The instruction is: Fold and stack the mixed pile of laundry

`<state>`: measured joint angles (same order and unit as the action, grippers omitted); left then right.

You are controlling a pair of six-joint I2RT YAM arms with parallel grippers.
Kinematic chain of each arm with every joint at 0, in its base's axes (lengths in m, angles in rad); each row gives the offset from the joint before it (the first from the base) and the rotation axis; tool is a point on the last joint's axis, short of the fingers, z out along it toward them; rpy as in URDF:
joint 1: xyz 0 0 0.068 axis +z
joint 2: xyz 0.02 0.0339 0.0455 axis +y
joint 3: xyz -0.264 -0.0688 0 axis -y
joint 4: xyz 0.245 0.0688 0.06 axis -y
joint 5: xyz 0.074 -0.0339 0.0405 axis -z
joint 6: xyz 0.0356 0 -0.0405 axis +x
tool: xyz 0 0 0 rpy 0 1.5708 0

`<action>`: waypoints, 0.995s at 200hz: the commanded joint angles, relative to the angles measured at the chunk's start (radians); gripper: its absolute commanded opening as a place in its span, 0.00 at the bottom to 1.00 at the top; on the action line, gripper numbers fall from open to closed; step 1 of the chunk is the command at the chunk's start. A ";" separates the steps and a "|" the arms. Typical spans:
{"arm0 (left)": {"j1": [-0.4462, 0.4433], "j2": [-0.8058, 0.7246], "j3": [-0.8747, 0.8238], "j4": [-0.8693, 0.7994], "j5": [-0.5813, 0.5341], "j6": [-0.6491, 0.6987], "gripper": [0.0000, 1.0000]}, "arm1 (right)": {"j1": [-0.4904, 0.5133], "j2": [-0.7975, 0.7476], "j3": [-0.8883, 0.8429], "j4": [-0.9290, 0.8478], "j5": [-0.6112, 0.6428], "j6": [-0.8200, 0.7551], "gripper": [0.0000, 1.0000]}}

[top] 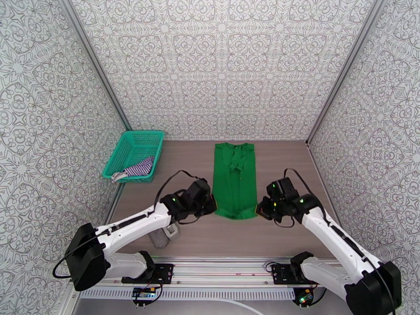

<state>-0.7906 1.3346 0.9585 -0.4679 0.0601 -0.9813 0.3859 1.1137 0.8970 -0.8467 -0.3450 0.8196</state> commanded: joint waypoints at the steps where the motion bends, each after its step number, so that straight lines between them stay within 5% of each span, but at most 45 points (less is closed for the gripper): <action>1: 0.068 0.063 0.074 0.036 0.035 0.095 0.00 | -0.009 0.085 0.110 0.022 0.080 -0.023 0.00; 78: 0.246 0.380 0.356 0.158 0.094 0.221 0.00 | -0.114 0.416 0.361 0.178 0.087 -0.115 0.00; 199: 0.353 0.754 0.580 0.235 0.226 0.226 0.00 | -0.199 0.837 0.578 0.310 -0.042 -0.131 0.00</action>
<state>-0.4469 2.0533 1.4902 -0.2783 0.2352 -0.7692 0.2028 1.9118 1.4174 -0.5713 -0.3424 0.7063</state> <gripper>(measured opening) 0.046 0.045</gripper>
